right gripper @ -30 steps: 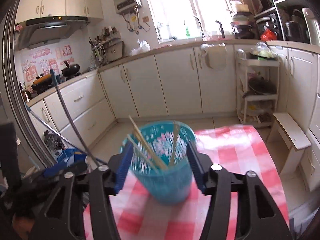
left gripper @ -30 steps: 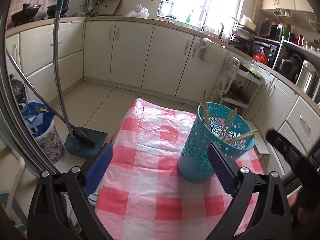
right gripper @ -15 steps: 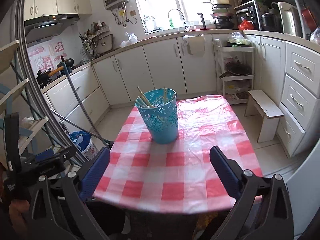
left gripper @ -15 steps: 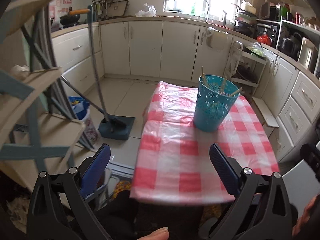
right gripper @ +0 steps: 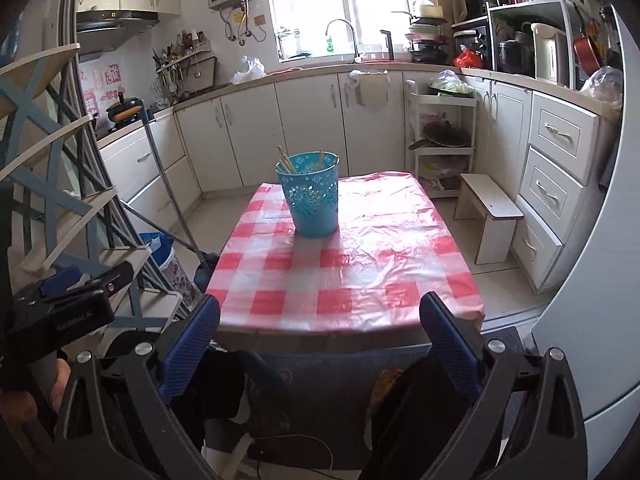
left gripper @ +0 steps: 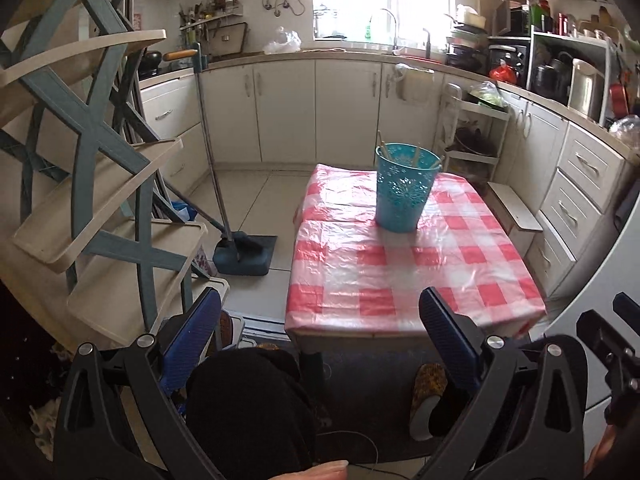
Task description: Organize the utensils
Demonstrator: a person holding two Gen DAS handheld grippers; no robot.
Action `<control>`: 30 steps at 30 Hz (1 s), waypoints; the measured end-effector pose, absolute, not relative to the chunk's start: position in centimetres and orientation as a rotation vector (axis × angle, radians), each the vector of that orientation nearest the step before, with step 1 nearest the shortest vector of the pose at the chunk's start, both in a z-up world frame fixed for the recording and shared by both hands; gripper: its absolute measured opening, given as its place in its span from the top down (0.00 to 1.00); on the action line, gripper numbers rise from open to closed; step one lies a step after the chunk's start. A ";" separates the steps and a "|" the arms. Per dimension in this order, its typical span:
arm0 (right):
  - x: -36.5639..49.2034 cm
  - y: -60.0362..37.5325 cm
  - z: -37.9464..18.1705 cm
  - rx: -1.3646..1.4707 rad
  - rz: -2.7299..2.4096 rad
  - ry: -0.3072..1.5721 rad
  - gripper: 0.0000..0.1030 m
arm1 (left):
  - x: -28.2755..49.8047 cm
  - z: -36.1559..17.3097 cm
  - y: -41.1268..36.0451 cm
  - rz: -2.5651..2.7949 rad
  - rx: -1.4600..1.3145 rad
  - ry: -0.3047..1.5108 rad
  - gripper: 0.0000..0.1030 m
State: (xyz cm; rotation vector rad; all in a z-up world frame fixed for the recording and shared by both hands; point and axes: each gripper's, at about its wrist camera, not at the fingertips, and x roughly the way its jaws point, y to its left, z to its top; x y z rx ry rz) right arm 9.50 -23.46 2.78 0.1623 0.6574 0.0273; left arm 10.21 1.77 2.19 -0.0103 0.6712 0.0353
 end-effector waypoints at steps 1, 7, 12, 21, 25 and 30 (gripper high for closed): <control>9.0 -23.3 2.7 0.168 0.026 0.656 0.07 | 9.4 2.2 1.7 0.039 -0.004 0.668 0.07; 5.9 -22.0 2.1 0.208 0.041 0.649 0.07 | 6.8 2.6 1.0 0.027 0.020 0.645 0.07; 4.5 -21.8 1.8 0.235 0.042 0.646 0.07 | 5.7 3.2 0.8 0.020 0.024 0.647 0.07; 2.2 -21.7 2.2 0.237 0.035 0.614 0.07 | 4.2 3.0 0.8 -0.004 0.018 0.670 0.07; 1.7 -21.6 2.4 0.238 0.035 0.609 0.07 | 3.5 3.1 0.7 0.002 0.039 0.663 0.07; 1.0 -21.2 2.7 0.232 0.040 0.601 0.07 | 2.7 3.3 0.9 0.013 0.036 0.654 0.07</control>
